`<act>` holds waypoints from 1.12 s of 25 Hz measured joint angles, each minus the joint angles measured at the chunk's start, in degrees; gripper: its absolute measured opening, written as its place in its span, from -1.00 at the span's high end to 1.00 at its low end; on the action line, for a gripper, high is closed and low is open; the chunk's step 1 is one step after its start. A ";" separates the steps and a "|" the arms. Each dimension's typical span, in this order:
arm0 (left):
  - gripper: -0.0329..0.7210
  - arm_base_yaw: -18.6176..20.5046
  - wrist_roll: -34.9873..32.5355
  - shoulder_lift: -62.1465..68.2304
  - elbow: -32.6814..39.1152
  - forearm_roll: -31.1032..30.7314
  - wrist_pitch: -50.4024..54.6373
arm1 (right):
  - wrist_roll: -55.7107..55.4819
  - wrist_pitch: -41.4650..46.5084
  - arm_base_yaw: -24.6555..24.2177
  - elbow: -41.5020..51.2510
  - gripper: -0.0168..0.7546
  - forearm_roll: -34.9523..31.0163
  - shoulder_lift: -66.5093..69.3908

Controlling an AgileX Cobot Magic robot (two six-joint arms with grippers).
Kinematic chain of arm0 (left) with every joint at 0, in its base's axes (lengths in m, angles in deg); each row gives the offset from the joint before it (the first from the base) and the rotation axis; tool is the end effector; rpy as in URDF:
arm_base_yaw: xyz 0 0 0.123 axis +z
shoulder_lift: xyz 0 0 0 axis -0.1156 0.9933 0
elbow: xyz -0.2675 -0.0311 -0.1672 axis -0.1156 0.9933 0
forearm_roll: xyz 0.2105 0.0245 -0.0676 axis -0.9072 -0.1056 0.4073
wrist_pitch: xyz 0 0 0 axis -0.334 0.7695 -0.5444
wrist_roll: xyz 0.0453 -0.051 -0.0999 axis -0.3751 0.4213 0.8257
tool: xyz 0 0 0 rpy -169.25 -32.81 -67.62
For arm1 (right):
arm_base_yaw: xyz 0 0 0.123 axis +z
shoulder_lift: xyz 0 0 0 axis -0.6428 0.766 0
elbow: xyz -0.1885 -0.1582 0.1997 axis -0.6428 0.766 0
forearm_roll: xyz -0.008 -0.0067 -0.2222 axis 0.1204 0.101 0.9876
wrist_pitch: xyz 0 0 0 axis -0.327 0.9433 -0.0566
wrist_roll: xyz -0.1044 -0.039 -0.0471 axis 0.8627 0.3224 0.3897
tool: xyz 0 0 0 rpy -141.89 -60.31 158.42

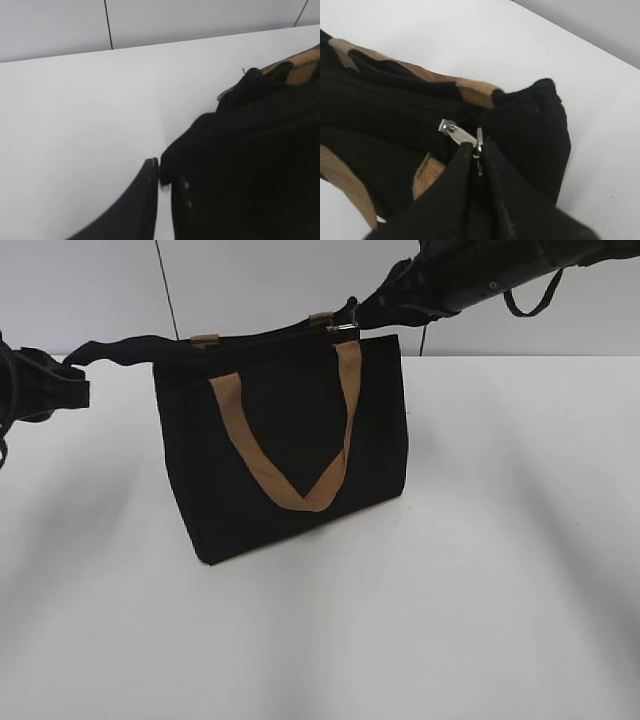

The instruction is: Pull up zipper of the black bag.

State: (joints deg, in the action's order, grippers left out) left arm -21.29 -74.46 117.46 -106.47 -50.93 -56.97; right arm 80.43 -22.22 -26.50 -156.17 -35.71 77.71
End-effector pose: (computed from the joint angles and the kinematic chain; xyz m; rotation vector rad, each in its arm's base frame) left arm 0.2669 -0.0730 0.2735 0.2754 2.0645 -0.1876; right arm 0.4097 0.1602 0.2803 -0.7830 2.1247 0.5964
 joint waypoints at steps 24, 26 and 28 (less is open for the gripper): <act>-0.52 -4.16 -2.15 -26.22 0.00 13.19 44.61 | -39.54 27.60 0.31 5.09 -0.32 31.41 -18.16; -0.52 -4.16 -3.66 -29.58 0.00 13.19 47.46 | -39.60 27.74 0.31 9.32 -0.32 31.48 -21.33; -0.52 -4.16 -4.62 -35.29 0.00 13.19 50.45 | -39.76 27.74 0.31 13.70 -0.32 31.53 -25.16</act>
State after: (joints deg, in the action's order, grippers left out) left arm -25.45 -79.09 82.17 -106.47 -37.73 -6.51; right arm 40.67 5.52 -26.19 -142.47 -4.18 52.54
